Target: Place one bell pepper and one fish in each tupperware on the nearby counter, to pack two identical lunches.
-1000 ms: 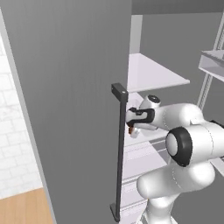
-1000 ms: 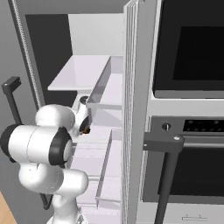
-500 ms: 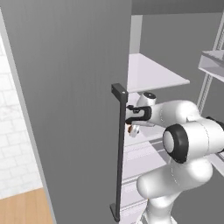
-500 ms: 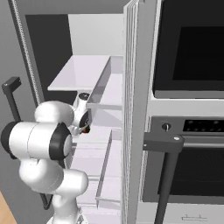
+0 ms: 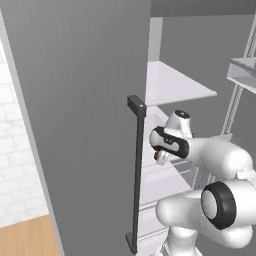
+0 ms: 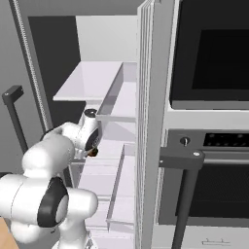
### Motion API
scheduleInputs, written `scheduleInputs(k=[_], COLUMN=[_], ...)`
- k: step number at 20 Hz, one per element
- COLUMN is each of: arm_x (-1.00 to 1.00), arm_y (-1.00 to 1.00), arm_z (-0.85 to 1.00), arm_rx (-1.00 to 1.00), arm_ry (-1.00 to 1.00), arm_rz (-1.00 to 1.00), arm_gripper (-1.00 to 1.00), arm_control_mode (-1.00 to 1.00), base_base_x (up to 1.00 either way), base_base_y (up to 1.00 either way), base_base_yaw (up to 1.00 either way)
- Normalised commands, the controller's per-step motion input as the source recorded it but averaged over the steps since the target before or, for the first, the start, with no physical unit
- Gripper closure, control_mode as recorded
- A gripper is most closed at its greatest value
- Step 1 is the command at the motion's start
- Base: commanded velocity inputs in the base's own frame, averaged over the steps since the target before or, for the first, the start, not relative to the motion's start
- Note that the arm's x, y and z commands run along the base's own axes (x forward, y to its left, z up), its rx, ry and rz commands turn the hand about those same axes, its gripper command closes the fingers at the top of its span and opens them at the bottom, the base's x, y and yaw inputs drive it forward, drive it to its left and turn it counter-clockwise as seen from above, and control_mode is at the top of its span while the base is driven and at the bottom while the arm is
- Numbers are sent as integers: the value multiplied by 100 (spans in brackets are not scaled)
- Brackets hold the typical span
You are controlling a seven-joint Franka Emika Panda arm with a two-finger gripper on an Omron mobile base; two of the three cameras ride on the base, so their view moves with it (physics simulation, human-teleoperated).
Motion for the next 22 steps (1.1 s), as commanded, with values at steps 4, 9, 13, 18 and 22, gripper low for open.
scheduleInputs(k=[4,9,13,18,22], arm_x=[-97,-98,-76,-29,-45], arm_y=[-1,0,4,-1,-18], arm_z=[95,96,74,78,97], arm_rx=[0,-2,-6,1,11], arm_ry=[0,0,-8,4,15], arm_rz=[0,-3,-31,-59,-57], arm_gripper=[100,100,100,100,100], arm_control_mode=[-100,-100,-100,-100,-100], base_base_x=[0,0,0,0,0], base_base_y=[0,0,0,0,0], base_base_yaw=[0,0,0,0,0])
